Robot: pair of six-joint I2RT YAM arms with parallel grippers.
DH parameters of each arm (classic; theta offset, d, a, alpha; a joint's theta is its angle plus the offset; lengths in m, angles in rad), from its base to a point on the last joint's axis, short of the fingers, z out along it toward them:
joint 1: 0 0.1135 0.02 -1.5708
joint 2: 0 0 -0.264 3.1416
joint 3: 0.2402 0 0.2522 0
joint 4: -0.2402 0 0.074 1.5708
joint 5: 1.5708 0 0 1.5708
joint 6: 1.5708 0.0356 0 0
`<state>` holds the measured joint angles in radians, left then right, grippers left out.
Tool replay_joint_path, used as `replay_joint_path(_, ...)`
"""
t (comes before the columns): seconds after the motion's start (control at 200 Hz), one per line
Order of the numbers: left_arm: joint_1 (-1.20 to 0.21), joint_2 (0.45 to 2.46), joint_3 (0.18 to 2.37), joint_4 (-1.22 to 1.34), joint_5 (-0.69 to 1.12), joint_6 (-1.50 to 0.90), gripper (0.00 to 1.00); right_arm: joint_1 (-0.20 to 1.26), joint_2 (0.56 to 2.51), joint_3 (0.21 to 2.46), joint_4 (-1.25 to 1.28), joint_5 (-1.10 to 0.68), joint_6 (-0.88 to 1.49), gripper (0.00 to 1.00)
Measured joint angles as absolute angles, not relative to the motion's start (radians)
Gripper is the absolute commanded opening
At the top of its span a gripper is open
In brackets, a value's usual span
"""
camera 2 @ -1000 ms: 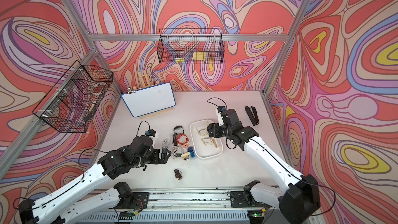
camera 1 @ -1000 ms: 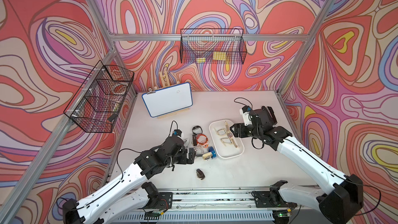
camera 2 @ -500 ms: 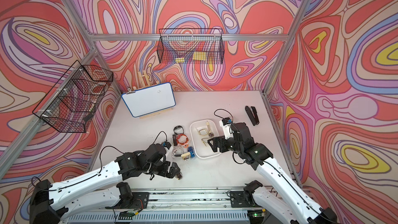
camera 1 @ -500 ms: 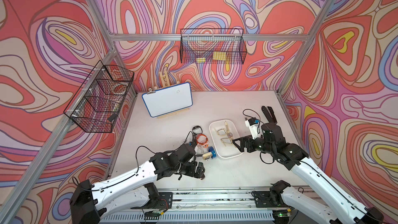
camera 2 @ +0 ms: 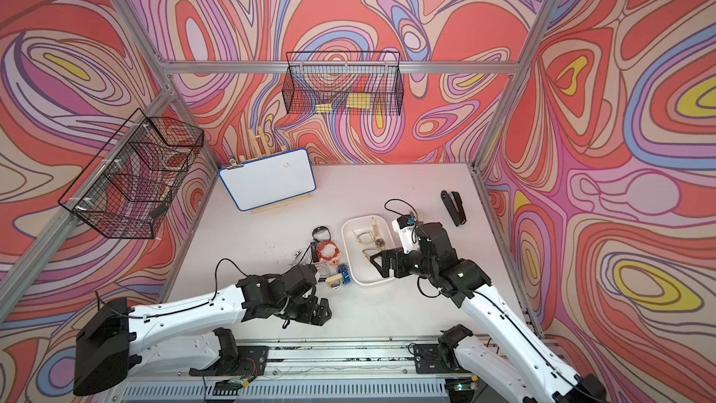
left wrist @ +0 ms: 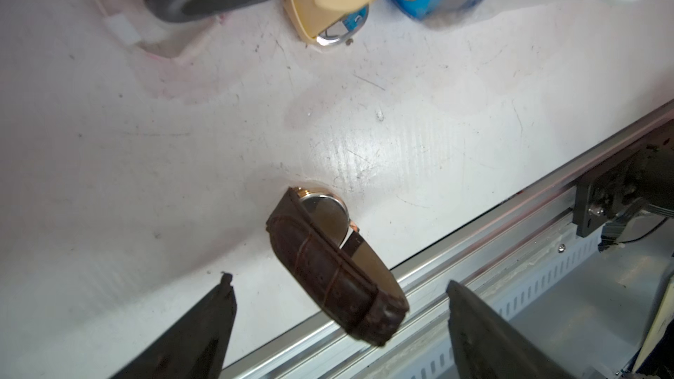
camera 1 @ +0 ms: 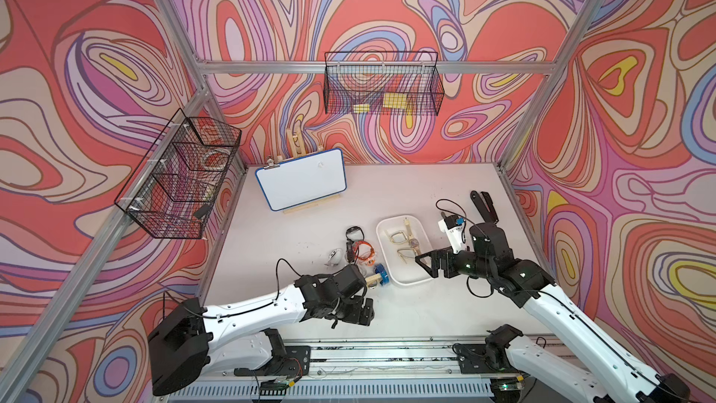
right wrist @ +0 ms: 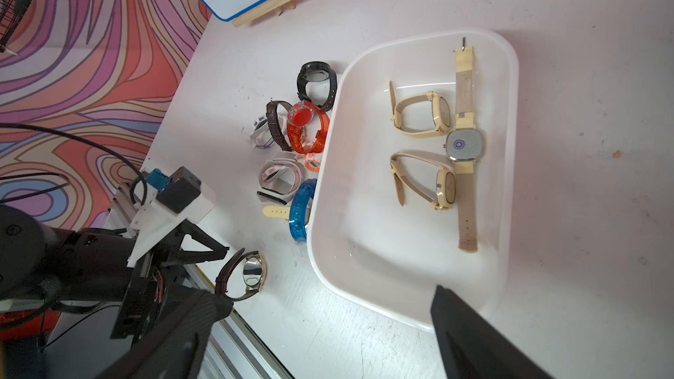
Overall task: Put the watch into the storage box
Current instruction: Pick up the watch at the center of the board.
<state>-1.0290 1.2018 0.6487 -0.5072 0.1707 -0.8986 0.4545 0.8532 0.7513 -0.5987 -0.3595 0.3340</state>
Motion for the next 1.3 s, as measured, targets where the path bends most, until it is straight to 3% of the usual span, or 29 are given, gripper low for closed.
replay_joint_path(0.095,-1.029,1.227,0.67,-0.506,0.167,-0.902,0.91,0.455,0.853,0.751,-0.598,-0.36,0.335,0.98)
replay_joint_path(0.441,-1.029,1.294,0.717,-0.507,0.157,-0.891,0.52,0.455,0.853,0.746,-0.593,-0.364,0.335,0.98)
replay_joint_path(0.741,-1.029,1.304,0.719,-0.535,0.141,-0.879,0.36,0.455,0.868,0.722,-0.568,-0.387,0.347,0.98)
replay_joint_path(0.856,-1.029,1.304,0.719,-0.545,0.128,-0.87,0.24,0.455,0.87,0.718,-0.567,-0.391,0.35,0.98)
replay_joint_path(1.002,-1.029,1.299,0.719,-0.554,0.12,-0.863,0.18,0.455,0.87,0.718,-0.557,-0.393,0.354,0.98)
replay_joint_path(1.302,-1.029,1.217,0.719,-0.554,0.104,-0.86,0.17,0.455,0.89,0.685,-0.484,-0.469,0.391,0.98)
